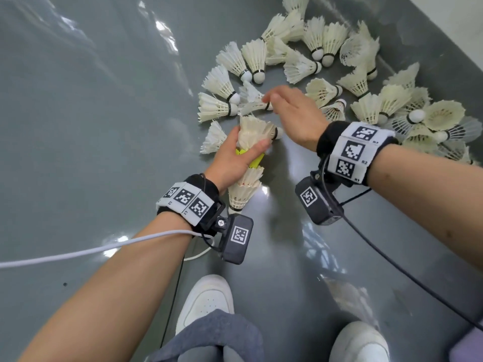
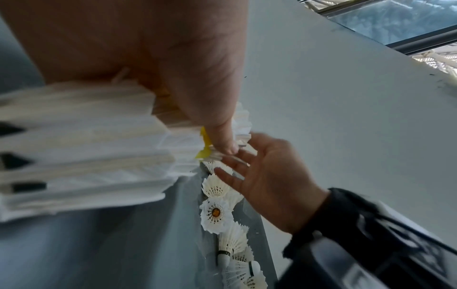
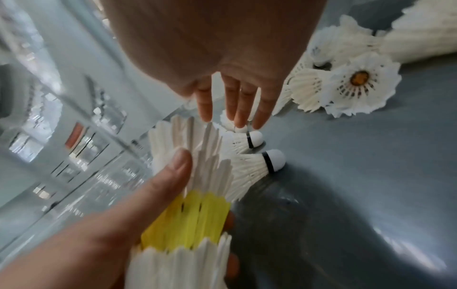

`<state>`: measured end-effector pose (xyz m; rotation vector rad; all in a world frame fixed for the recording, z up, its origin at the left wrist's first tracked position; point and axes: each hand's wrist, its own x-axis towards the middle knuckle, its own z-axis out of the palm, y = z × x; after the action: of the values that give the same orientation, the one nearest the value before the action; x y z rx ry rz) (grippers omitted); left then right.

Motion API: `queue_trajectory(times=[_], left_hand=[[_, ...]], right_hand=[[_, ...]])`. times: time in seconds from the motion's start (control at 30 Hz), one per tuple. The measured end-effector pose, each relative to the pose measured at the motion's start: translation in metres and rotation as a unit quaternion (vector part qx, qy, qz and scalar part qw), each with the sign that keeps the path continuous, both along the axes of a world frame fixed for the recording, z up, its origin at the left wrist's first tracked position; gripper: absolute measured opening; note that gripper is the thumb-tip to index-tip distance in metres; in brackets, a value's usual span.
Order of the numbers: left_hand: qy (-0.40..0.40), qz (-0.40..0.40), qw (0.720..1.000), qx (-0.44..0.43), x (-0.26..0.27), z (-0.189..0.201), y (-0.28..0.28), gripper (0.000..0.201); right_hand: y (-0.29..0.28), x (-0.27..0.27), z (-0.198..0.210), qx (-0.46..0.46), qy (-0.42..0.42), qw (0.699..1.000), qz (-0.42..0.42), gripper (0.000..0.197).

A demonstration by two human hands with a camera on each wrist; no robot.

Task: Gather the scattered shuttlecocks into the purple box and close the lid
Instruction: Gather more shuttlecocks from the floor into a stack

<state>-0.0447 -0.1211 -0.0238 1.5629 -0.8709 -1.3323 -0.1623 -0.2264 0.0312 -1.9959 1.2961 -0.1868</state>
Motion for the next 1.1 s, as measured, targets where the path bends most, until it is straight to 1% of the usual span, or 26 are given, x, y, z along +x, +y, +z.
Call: queue_trajectory(times=[0.03, 0.1, 0.17, 0.27, 0.3, 0.33, 0.37, 0.43, 0.47, 0.5, 0.57, 0.63, 0.7, 0.77, 0.87, 0.97, 1.03, 1.1], left_hand=[[-0.002, 0.004, 1.000, 0.002, 0.003, 0.000, 0.001, 0.043], [-0.006, 0.017, 1.000, 0.001, 0.010, 0.000, 0.003, 0.048], [-0.005, 0.036, 0.999, -0.001, 0.016, 0.000, 0.002, 0.052], [-0.013, 0.048, 0.999, -0.001, 0.023, -0.001, 0.002, 0.051], [-0.018, 0.048, 0.999, 0.000, 0.024, -0.001, 0.002, 0.050], [-0.020, 0.047, 0.999, 0.001, 0.024, -0.001, 0.002, 0.050], [-0.023, 0.046, 0.999, 0.003, 0.024, -0.002, 0.002, 0.049], [-0.028, 0.041, 0.999, 0.008, 0.024, -0.002, 0.002, 0.047], [-0.029, 0.036, 0.999, 0.010, 0.023, -0.001, 0.002, 0.047], [-0.029, 0.031, 0.999, 0.011, 0.023, 0.000, 0.001, 0.047], [-0.027, 0.019, 0.999, 0.010, 0.022, 0.001, 0.000, 0.048], [-0.030, 0.005, 0.999, 0.014, 0.021, 0.002, -0.001, 0.044], [-0.034, -0.006, 0.999, 0.009, 0.018, 0.002, -0.002, 0.044], [-0.038, -0.010, 0.999, -0.002, 0.013, 0.003, -0.003, 0.046], [-0.039, -0.005, 0.999, -0.017, 0.011, 0.005, -0.005, 0.044], [-0.045, 0.001, 0.999, -0.029, 0.014, 0.008, -0.005, 0.046], [-0.048, 0.004, 0.998, -0.034, 0.018, 0.008, -0.003, 0.044], [-0.051, 0.013, 0.998, -0.038, 0.020, 0.008, -0.001, 0.043]], right_hand=[[-0.007, 0.002, -0.006, -0.002, 0.008, 1.000, -0.012, 0.036], [-0.015, 0.005, -0.014, 0.019, 0.044, 0.999, -0.011, 0.051], [-0.015, 0.005, -0.015, 0.024, 0.100, 0.994, 0.037, 0.062], [-0.005, 0.009, -0.015, 0.004, 0.163, 0.976, 0.146, 0.066], [-0.002, 0.010, -0.017, 0.004, 0.181, 0.970, 0.165, 0.067], [-0.001, 0.010, -0.019, 0.008, 0.195, 0.966, 0.171, 0.065], [0.000, 0.009, -0.023, 0.008, 0.206, 0.964, 0.168, 0.058], [0.001, 0.003, -0.024, -0.023, 0.208, 0.969, 0.131, 0.035], [0.001, 0.000, -0.023, -0.040, 0.192, 0.976, 0.095, 0.030], [0.000, -0.003, -0.022, -0.049, 0.161, 0.984, 0.051, 0.030], [-0.006, -0.009, -0.018, -0.040, 0.060, 0.996, -0.060, 0.032], [-0.013, -0.010, -0.009, -0.025, -0.063, 0.985, -0.161, 0.035], [-0.016, -0.007, 0.000, -0.007, -0.148, 0.969, -0.196, 0.032], [-0.014, -0.002, 0.006, 0.021, -0.168, 0.969, -0.179, 0.029], [-0.003, 0.007, 0.008, 0.057, -0.129, 0.985, -0.094, 0.032], [0.012, 0.012, 0.011, 0.051, -0.039, 0.998, 0.027, 0.049], [0.016, 0.014, 0.014, 0.060, 0.003, 0.997, 0.056, 0.056], [0.017, 0.016, 0.016, 0.076, -0.001, 0.996, 0.056, 0.063]])
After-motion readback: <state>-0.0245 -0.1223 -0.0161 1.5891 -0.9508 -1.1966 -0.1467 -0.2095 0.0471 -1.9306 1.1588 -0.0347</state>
